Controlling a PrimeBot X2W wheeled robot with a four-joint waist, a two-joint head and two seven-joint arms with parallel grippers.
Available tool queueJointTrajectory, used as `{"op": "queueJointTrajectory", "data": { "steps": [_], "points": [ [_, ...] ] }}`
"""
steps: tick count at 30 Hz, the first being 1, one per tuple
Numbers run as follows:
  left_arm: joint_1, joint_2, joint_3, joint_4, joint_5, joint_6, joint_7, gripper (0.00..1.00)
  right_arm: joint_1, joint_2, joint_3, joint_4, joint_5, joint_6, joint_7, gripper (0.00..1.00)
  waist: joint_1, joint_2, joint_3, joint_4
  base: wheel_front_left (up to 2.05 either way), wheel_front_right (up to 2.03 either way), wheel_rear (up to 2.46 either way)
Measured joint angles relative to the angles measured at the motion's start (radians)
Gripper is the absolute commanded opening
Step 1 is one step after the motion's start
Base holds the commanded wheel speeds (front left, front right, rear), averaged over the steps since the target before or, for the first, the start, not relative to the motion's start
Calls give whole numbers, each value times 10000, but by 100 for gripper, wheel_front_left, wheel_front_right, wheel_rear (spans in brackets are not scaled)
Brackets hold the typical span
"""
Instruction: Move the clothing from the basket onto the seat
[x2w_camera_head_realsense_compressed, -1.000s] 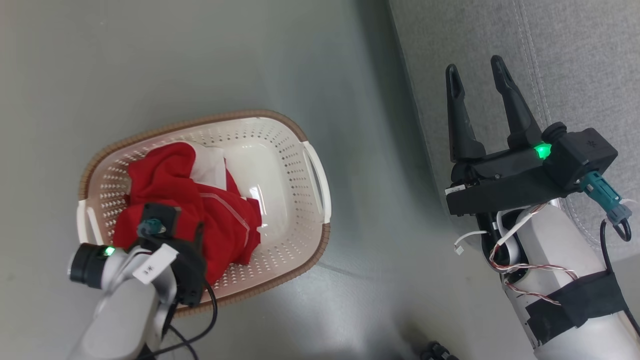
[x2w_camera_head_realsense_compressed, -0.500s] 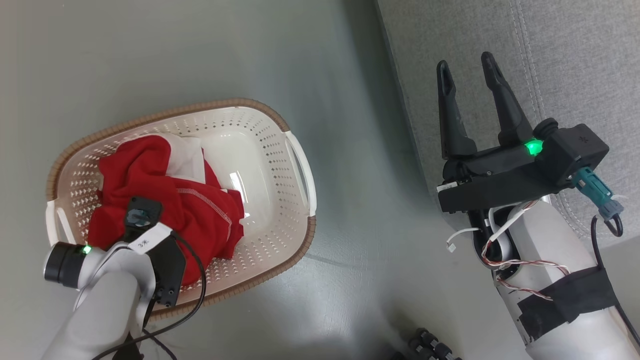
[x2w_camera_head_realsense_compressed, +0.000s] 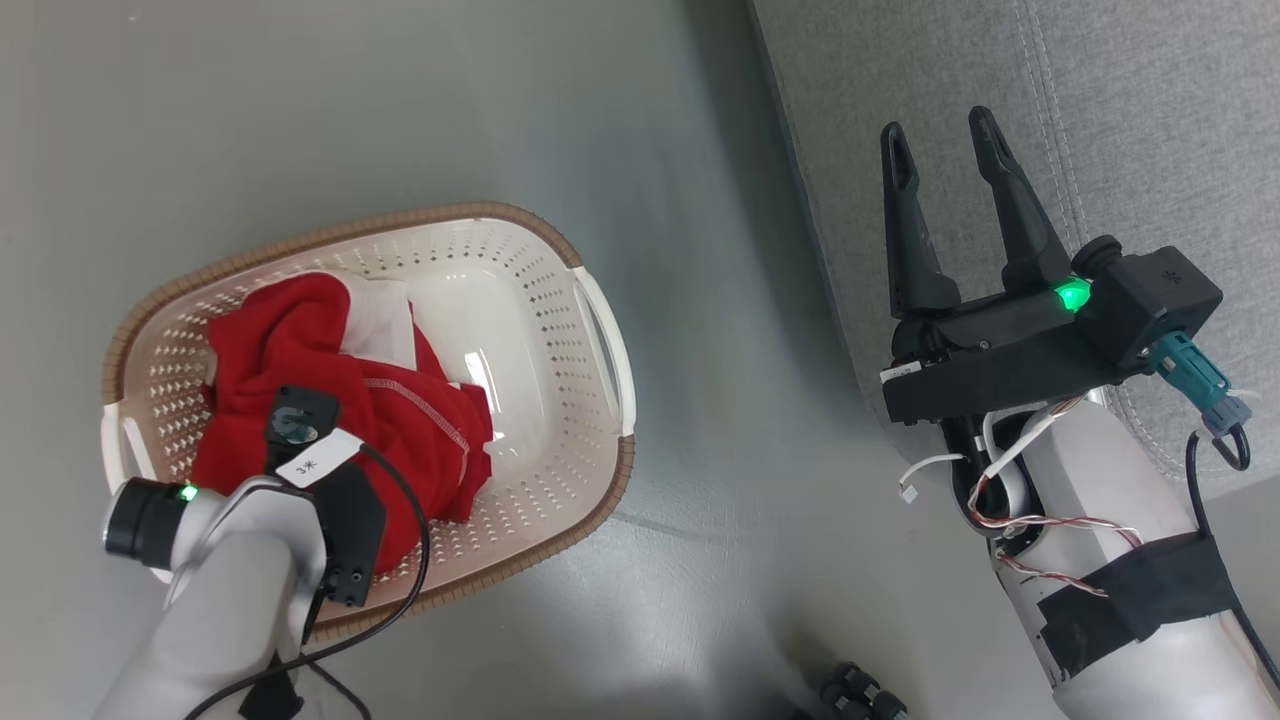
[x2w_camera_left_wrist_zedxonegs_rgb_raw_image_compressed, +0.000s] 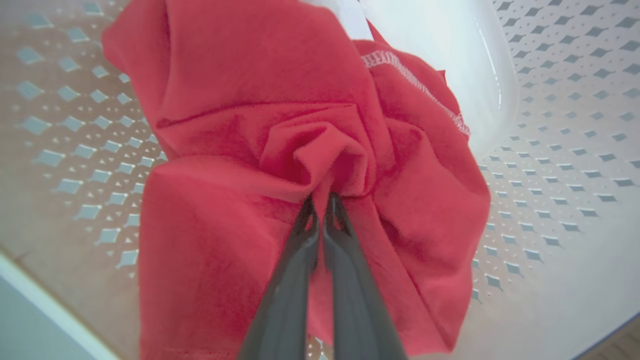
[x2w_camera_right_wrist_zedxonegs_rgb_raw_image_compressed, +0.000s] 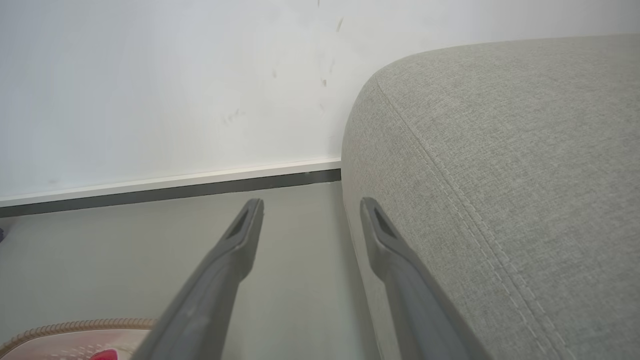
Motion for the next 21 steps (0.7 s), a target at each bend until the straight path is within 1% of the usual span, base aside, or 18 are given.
{"op": "queueJointTrajectory", "data": {
  "steps": [4, 6, 10, 14, 18, 21],
  "points": [
    [-3, -238, 71, 25, -81, -8, -359, 0, -2, -12, -46, 71, -90, 19, 0, 100, 0, 0, -181, 89, 0, 0, 0],
    [-2, -339, 90, 42, -96, -10, -541, 0, -2, -31, -75, 100, -94, 88, 0, 100, 0, 0, -295, 142, 0, 0, 0],
    [6, -610, 178, 79, -207, -94, -880, 0, 10, -115, -104, 198, -213, 104, 0, 100, 0, 0, -566, 279, 0, 0, 0],
    [31, -913, 313, 96, -575, -182, -1237, 0, 35, -224, -123, 324, -357, 176, 0, 100, 0, 0, -884, 446, 0, 0, 0],
    [105, -1078, 451, 98, -732, -263, -1664, 0, 112, -293, -121, 378, -453, 190, 0, 100, 0, 0, -1234, 643, 0, 0, 0],
    [286, -1214, 610, 121, -959, -330, -1919, 0, 267, -426, -130, 441, -520, 265, 0, 100, -2, -1, -1508, 812, 0, 0, 0]
  ]
}}
